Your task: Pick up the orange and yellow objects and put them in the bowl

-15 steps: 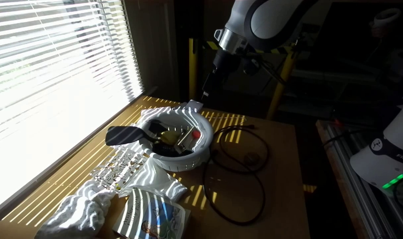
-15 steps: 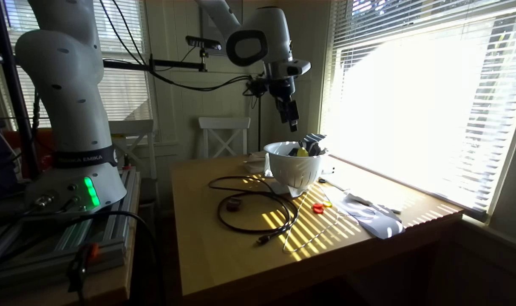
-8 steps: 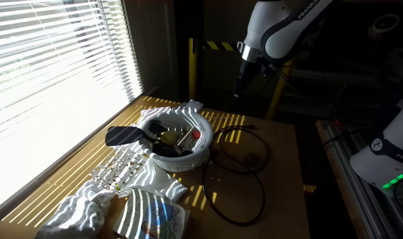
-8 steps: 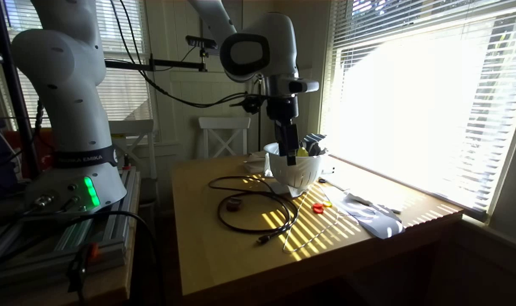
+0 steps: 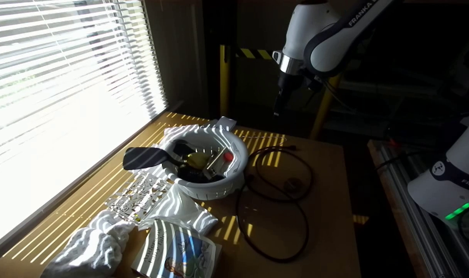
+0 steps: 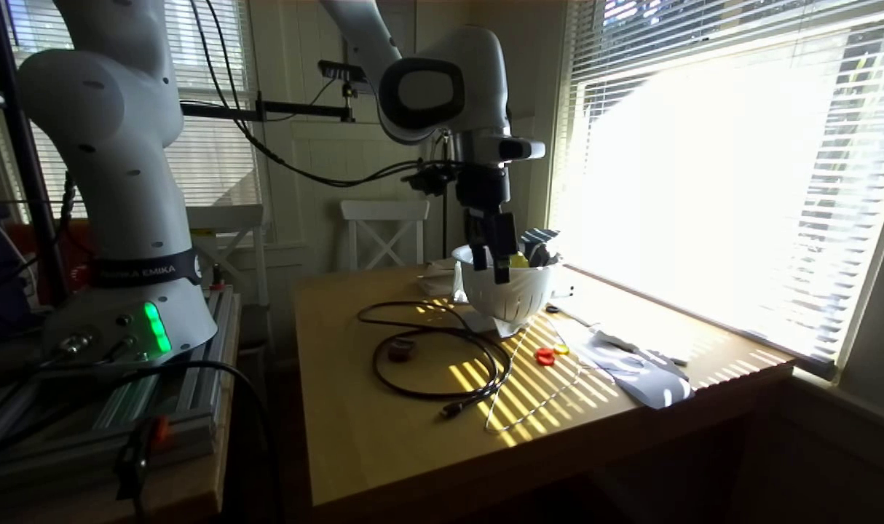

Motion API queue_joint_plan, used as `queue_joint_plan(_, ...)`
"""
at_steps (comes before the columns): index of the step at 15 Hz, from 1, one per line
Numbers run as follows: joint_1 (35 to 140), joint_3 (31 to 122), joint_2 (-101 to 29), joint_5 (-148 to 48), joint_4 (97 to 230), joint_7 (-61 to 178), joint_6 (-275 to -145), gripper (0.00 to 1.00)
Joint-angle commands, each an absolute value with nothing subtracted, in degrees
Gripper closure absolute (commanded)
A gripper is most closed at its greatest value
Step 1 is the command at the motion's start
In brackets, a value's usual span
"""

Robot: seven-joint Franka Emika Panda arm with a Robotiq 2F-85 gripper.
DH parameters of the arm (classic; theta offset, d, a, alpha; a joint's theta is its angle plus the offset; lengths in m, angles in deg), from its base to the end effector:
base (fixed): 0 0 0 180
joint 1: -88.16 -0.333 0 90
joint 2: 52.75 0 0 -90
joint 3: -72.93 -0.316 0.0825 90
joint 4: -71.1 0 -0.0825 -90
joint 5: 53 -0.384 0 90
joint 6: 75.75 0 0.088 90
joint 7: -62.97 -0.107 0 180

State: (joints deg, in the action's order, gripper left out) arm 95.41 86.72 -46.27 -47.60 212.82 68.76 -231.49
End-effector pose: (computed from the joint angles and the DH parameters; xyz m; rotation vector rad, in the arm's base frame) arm 0.4595 -0.1744 0.2617 3.0243 -0.2722 0.1726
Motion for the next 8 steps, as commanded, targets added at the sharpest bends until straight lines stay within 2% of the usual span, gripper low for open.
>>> queue_joint_plan(1, 97.0, 84.6, -43.2, -45.6, 208.4, 77.6, -230.0, 0.00)
queue_joint_plan(8, 101.1, 81.4, -32.1, -44.3, 196.1, 97.6, -225.1, 0.00)
